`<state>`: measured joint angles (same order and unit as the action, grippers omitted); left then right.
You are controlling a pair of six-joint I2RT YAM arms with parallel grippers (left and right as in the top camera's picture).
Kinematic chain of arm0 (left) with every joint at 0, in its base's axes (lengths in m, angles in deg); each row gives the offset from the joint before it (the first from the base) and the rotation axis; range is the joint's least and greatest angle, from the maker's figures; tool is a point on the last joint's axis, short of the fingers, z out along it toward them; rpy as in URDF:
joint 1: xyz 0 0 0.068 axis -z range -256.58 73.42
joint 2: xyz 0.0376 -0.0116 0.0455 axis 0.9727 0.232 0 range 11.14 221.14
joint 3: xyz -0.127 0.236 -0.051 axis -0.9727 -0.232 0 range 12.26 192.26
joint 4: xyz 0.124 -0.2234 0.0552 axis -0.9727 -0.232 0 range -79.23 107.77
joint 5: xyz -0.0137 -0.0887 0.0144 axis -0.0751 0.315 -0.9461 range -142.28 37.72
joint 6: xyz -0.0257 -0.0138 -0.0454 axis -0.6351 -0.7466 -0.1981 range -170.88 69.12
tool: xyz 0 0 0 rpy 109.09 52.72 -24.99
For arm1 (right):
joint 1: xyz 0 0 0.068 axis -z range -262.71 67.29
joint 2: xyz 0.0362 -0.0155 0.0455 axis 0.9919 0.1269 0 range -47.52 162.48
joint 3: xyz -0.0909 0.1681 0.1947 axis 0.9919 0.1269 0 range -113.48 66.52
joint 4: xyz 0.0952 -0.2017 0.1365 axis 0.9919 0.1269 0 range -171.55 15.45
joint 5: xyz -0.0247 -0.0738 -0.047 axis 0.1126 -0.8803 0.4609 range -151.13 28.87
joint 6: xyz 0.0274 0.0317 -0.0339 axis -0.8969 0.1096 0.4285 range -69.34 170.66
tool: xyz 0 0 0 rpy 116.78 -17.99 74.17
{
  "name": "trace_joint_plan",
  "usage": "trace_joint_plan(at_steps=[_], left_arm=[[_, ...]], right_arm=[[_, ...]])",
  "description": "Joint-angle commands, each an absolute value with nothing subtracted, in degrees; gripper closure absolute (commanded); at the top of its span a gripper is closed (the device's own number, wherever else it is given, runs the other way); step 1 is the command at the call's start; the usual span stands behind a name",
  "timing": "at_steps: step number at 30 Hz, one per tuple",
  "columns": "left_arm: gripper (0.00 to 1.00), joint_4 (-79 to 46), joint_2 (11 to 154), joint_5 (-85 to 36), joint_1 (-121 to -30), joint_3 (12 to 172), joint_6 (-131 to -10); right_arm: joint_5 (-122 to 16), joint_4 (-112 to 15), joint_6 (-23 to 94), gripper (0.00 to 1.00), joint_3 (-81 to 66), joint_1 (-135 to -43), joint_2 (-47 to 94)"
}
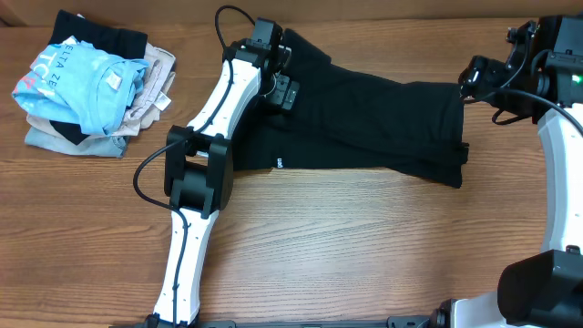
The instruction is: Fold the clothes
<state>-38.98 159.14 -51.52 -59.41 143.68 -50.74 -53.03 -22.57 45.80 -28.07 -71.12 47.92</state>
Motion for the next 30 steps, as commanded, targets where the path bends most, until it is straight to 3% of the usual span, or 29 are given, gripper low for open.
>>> trace_joint_plan(at_steps=[1,14,21,26,30], left_arm=[[0.0,-45.2,159.9,-54.7,-59.3,141.5,-58.1],[0.0,-59.0,159.1,-58.4,-59.3,139.3,-62.1],[0.0,-62.3,156.4,-56.7,-60.2,149.1,-62.1],[0.0,-60.6,156.1,-53.1,-62.0,163.1,-61.8],[0.0,-53.3,156.2,-51.1,-63.9,165.7,-61.8]], right_arm=[[-53.6,-22.1,46.2,0.14,-28.4,-71.2,48.0],[-53.5,-18.0,46.2,0.14,-28.4,-71.4,48.0],[-52.7,-26.3,46.2,0.14,-28.4,-74.6,49.5],[-55.3,-33.9,46.9,0.15,-28.9,-77.1,54.4],[-57.6,-38.3,47.9,0.16,-29.2,-77.5,58.8]])
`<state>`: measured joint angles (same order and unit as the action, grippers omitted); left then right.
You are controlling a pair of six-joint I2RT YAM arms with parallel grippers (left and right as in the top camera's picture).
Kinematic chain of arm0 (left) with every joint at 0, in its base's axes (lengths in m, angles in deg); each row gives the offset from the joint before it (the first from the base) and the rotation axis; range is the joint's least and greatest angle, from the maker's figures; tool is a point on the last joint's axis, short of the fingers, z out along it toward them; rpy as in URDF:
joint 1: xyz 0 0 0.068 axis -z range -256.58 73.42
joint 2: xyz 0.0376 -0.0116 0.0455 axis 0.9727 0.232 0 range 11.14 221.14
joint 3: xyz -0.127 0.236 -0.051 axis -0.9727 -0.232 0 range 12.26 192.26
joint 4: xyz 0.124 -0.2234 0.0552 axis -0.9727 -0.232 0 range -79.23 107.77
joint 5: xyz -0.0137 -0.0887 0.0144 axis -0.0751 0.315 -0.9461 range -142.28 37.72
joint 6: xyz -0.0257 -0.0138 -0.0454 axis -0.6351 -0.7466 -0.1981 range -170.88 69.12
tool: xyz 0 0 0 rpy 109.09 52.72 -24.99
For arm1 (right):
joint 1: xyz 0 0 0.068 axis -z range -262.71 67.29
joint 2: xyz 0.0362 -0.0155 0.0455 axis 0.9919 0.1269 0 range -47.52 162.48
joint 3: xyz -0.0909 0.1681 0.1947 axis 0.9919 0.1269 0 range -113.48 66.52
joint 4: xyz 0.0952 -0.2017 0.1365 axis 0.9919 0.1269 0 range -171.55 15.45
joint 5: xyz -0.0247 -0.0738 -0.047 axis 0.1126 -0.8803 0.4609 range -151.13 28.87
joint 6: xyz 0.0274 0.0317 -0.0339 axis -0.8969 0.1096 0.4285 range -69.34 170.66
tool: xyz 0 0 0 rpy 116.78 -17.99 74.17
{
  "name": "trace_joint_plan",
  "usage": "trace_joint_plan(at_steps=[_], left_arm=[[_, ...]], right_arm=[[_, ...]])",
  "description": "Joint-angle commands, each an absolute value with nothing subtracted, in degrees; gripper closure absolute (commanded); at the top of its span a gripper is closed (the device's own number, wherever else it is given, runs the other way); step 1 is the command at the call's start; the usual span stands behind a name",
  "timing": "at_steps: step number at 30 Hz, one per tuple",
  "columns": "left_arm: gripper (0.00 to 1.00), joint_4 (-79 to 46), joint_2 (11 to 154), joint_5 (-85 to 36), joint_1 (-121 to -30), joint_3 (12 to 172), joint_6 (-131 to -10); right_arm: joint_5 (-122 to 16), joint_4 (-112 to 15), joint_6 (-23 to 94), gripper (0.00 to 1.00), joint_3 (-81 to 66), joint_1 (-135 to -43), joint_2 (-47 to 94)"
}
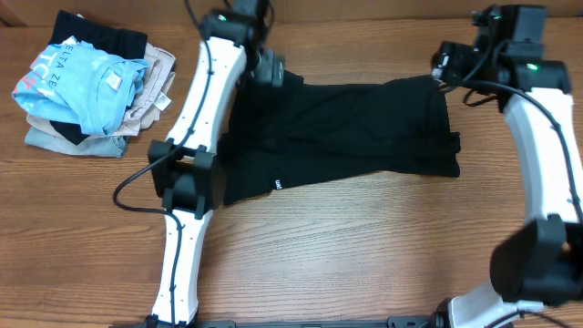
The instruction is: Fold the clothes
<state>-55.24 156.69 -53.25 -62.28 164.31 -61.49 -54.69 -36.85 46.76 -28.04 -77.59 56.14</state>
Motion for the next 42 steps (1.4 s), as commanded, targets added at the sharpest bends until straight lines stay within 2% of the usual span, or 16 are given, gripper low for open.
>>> trace_joint_plan(at_steps=[1,6,11,17,29,32,35,42], left_arm=[[0.0,-51.8,156.5,-51.0,-64.3,165.4,-61.8],[0.0,-45.7,159.0,-48.0,-65.7,165.3,-58.4],[0.0,-40.8,161.6,-48.0,-65.5,165.2,-52.0],[0.0,-40.4,165.1,-47.8,-64.8,165.0,-46.6],[0.02,-38.2,171.6,-48.0,-64.6,165.0,-45.7],[0.11,-37.6,171.8,-47.8,-64.6,165.0,-45.7],[0.4,-36.5,171.8,-47.7,-64.5,165.0,-46.2],[0.86,-36.4,171.8,-47.7,-64.5,165.0,-48.0]], right_arm=[[-58.2,-39.0,48.2,0.16,-29.2,-77.5,59.5],[-61.5,-42.1,50.3,0.16,-29.2,-77.5,62.6],[-61.5,-43.8,51.2,0.22,-29.2,-77.5,63.4],[-61.5,-45.3,51.2,0.26,-29.2,-77.5,63.7],[-61.6,-45.5,51.1,0.37,-29.1,-77.5,63.7],[-61.6,-46.0,51.1,0.4,-29.1,-77.5,63.7],[-61.6,-46.6,51.1,0.44,-29.0,-77.5,63.9],[-61.6,-47.6,51.1,0.46,-29.0,-77.5,65.0]])
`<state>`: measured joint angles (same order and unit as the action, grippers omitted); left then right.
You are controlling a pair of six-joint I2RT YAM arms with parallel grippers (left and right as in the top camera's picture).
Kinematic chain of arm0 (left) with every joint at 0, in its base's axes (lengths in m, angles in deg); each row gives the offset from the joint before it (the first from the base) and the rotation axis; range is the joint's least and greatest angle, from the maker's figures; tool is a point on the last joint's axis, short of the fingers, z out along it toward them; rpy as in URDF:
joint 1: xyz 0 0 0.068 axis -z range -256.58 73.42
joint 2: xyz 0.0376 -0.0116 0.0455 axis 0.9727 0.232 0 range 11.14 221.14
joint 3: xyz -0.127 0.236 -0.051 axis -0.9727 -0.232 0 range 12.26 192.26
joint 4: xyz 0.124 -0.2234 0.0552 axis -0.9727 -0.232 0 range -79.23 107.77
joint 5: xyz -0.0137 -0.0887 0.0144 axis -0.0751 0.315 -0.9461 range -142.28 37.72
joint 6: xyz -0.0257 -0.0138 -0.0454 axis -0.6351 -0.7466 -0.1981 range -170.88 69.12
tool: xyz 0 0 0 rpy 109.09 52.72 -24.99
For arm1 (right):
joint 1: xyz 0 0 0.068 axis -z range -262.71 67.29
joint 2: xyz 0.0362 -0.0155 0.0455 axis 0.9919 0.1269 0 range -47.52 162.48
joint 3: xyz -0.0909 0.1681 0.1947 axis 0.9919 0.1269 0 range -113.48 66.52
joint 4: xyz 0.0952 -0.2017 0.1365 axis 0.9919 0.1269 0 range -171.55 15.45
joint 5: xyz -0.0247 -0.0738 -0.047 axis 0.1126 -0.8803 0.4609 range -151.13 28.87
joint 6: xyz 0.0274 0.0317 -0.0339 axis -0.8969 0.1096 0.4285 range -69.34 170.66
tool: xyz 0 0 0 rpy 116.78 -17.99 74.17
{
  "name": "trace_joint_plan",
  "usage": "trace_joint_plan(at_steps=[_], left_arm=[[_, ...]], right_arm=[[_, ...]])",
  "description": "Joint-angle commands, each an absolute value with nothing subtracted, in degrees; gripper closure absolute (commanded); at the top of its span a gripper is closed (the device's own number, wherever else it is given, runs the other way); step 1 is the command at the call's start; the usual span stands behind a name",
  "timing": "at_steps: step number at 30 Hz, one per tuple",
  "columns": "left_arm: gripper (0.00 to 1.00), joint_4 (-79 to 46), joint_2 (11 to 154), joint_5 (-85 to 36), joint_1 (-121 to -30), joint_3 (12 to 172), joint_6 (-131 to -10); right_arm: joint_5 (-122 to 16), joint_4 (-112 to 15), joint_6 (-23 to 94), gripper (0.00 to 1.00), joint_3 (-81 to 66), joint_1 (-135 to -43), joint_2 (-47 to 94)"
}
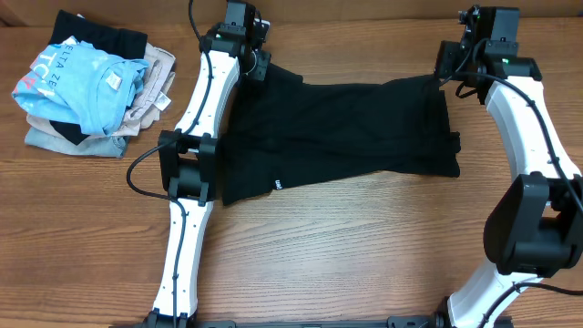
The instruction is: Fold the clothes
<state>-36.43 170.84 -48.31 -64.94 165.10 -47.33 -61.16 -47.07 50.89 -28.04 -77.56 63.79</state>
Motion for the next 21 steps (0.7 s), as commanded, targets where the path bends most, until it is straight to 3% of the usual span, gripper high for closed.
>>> trace_joint_plan(at_steps=[1,21], left_arm=[[0.93,-36.4,171.8,-47.7,-64.5,165.0,-48.6],[0.96,-56.4,170.3,-47.8,-64.3,187.5,-58.6]], right_arm=[[-61.6,-47.9,51.1,0.46,-29.0,-77.5,65.4],[-61.5,-59.8,50.9,0.46,-29.0,-77.5,79.8]])
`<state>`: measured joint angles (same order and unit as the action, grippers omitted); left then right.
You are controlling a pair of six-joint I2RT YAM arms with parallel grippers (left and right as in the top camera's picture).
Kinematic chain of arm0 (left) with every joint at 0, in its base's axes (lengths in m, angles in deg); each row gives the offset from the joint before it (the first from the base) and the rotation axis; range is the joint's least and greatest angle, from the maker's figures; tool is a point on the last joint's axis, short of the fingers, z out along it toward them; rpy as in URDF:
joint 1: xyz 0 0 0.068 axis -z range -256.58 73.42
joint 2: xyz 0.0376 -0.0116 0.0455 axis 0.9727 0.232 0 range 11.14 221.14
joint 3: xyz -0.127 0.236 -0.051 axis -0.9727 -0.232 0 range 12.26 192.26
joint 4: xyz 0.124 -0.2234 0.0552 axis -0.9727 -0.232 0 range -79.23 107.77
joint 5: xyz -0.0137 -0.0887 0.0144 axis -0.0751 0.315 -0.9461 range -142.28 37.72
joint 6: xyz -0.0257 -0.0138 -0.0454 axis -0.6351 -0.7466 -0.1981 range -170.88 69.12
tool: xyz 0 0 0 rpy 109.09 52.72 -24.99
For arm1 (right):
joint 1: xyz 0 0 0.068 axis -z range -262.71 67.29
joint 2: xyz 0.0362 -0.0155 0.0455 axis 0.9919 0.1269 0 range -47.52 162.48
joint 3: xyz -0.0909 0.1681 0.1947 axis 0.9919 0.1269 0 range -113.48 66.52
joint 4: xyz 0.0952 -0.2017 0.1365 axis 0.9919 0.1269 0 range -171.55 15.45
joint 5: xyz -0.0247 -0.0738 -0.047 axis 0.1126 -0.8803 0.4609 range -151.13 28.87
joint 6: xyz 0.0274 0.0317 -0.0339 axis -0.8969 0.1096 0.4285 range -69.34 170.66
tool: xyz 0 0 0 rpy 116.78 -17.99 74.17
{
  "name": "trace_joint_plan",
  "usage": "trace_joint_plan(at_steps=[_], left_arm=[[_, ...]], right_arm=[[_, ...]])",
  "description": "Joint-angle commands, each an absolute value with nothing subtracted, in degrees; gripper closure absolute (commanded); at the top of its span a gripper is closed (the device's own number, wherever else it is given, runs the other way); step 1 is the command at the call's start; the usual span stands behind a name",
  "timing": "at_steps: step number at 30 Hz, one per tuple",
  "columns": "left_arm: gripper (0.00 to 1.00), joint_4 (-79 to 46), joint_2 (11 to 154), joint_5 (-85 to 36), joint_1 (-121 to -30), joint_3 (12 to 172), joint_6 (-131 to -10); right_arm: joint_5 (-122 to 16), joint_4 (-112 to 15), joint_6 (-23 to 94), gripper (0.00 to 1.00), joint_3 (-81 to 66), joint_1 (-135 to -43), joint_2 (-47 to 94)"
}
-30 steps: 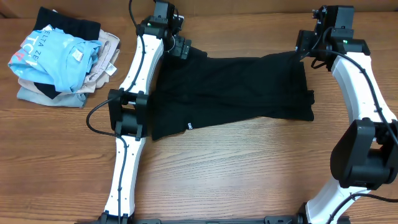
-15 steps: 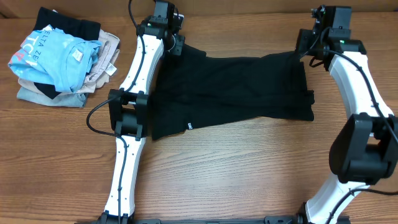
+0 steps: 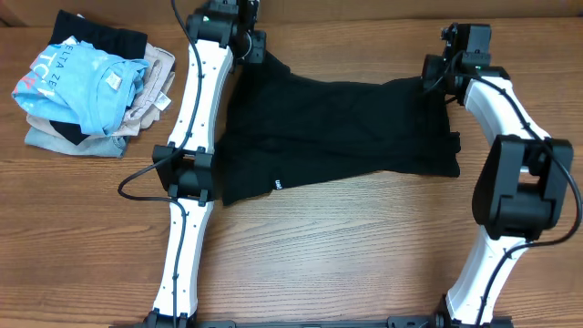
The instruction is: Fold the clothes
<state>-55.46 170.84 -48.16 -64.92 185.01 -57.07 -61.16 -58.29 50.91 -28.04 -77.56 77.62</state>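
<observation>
A black garment (image 3: 337,132) lies spread across the middle of the table, with a small white label near its front left hem. Its far left corner is drawn up into a peak at my left gripper (image 3: 254,53), which is shut on that corner near the table's far edge. At the far right corner, my right gripper (image 3: 434,78) is shut on the cloth. The right edge of the garment (image 3: 453,150) shows doubled layers. The fingertips of both grippers are mostly hidden under the wrists.
A pile of other clothes (image 3: 86,87), light blue, beige, black and grey, sits at the far left of the wooden table (image 3: 346,255). The left arm (image 3: 196,128) runs along the garment's left edge, and the right arm (image 3: 537,137) curves along its right side.
My left gripper has moved a little toward the far edge, pulling the garment's far left corner into a sharper peak. My right gripper has shifted slightly left at the far right corner.
At first the garment lay slanted and bunched, with my left gripper on its upper left part and my right gripper at its right end. A second later it lay squarer and wider, with both grippers at the far corners. Since then the far edge has been drawn tauter.
</observation>
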Motion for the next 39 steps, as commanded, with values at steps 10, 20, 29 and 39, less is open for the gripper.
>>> trace_joint_plan(at_steps=[10,20,29,39], left_arm=[[0.96,-59.7,170.3,-48.2,-64.4,188.0,-58.6],[0.96,-59.9,170.3,-48.2,-64.6,188.0,-58.6],[0.96,-60.2,167.6,-48.2,-65.6,189.1,-58.6],[0.96,-66.7,160.9,-48.2,-66.2,190.1,-58.6]], right_arm=[[-64.4,-65.2,50.1,0.46,-29.0,-77.5,86.2],[-65.5,-66.5,48.9,0.89,-29.0,-77.4,87.1],[-59.2,-52.9,48.6,0.96,-37.4,-77.4,85.3],[-51.6,-13.3,47.6,0.96,-65.4,-77.4,82.6]])
